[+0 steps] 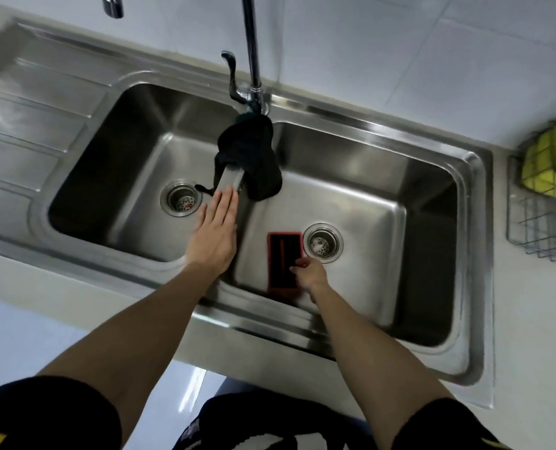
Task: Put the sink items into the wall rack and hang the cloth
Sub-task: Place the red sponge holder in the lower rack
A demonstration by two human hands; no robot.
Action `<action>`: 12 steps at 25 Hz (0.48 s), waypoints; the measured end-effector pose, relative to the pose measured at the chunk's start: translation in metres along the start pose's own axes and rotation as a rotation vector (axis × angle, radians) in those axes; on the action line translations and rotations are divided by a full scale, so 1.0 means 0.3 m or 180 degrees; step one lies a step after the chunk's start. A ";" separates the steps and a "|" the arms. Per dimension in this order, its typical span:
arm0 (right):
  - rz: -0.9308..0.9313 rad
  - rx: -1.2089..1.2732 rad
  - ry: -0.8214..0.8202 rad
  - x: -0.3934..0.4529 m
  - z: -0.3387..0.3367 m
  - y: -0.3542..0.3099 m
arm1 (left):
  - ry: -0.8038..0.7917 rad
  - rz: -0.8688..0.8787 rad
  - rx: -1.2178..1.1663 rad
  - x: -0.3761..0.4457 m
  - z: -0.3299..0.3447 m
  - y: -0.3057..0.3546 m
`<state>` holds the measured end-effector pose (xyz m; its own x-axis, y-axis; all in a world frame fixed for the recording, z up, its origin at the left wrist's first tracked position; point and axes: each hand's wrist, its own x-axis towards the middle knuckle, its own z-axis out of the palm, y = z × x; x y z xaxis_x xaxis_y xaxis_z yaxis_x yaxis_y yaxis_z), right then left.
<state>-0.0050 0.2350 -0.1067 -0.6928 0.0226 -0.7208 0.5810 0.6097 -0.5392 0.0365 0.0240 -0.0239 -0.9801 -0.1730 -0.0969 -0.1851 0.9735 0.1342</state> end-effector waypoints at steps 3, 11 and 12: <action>0.0030 0.0014 0.0091 0.009 0.028 -0.013 | 0.0014 -0.0001 0.0023 0.002 0.009 -0.006; 0.0187 0.0356 0.0131 0.043 0.057 -0.029 | 0.0068 0.0001 -0.0033 0.008 0.027 -0.011; 0.0206 0.0415 0.0116 0.041 0.055 -0.031 | 0.0090 0.0008 -0.0035 0.008 0.030 -0.011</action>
<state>-0.0117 0.2165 -0.1177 -0.6658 0.0888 -0.7408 0.6738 0.4980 -0.5459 0.0353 0.0216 -0.0335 -0.9822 -0.1747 -0.0685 -0.1831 0.9723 0.1454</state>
